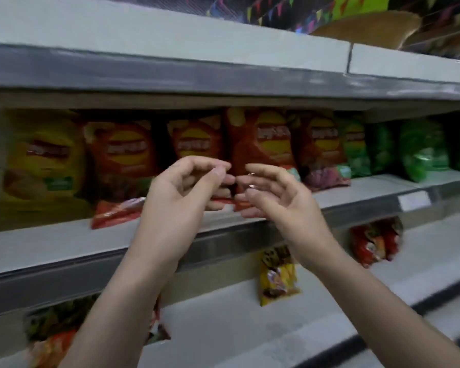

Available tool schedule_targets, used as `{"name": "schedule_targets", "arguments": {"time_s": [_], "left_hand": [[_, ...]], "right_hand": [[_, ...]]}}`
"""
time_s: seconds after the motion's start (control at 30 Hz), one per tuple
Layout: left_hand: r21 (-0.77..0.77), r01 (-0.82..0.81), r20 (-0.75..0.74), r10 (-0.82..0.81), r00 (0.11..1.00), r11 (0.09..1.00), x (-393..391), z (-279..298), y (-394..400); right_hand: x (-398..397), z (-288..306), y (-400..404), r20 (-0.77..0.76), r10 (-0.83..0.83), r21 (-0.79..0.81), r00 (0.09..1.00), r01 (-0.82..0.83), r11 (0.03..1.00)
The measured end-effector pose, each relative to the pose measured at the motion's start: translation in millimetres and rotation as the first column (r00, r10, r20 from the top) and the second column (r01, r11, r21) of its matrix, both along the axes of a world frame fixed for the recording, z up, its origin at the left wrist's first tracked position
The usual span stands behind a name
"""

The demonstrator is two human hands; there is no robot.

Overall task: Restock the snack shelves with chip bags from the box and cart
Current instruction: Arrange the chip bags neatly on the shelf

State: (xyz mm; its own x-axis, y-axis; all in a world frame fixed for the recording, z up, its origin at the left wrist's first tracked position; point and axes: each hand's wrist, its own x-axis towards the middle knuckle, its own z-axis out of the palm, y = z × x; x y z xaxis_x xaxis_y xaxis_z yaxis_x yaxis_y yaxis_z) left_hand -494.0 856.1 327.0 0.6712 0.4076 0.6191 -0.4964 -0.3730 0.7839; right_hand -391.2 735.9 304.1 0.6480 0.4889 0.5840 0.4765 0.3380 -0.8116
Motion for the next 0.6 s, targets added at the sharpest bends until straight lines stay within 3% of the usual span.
{"name": "schedule_targets", "arguments": {"time_s": [0.33, 0.6], "left_hand": [[-0.113, 0.374, -0.198, -0.389, 0.900, 0.921, 140, -32, -151], [-0.221, 0.551, -0.290, -0.593, 0.751, 0.805, 243, -59, -340]], "right_hand": [[85, -36, -193, -0.205, -0.354, -0.042, 0.912, 0.353, 0.935], [135, -50, -408, -0.332, -0.589, -0.063, 0.737, 0.606, 0.793]]}}
